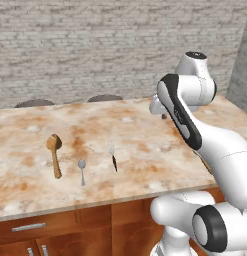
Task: Organize the utensils by type. Pick up the wooden spoons from the counter and place them in the open cabinet. Then pick up the metallic utensils from the counter and place them in the open drawer.
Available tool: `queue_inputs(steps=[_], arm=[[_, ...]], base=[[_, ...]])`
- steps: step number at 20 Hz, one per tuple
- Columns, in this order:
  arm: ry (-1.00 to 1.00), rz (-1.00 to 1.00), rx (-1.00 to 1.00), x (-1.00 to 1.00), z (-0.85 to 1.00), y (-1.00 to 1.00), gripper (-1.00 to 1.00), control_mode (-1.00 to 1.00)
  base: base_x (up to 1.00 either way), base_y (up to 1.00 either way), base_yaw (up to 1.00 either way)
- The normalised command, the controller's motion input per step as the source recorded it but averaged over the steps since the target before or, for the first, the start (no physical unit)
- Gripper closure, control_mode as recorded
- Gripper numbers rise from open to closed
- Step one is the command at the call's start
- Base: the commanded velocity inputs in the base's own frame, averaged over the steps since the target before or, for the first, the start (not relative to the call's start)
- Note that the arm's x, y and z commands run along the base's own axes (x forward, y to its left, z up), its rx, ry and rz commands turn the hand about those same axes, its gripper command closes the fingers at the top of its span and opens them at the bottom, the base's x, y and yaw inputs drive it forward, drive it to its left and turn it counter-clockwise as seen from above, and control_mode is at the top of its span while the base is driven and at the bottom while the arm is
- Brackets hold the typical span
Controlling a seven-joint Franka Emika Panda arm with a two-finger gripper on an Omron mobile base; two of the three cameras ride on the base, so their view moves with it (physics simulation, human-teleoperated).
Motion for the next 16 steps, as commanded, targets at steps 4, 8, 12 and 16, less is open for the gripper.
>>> queue_inputs(steps=[4, 8, 12, 16], arm=[[0.00, 0.00, 0.00, 0.00, -0.04, 0.00, -1.00, -1.00], [0.00, 0.00, 0.00, -0.01, -0.15, 0.00, -1.00, -1.00], [0.02, 0.00, 0.00, -0.07, -0.15, 0.00, -1.00, -1.00], [0.01, 0.02, 0.00, -0.11, -0.22, 0.12, -1.00, -1.00]], base=[[0.00, 0.00, 0.00], [0.00, 0.00, 0.00], [0.00, 0.00, 0.00], [0.00, 0.00, 0.00]])
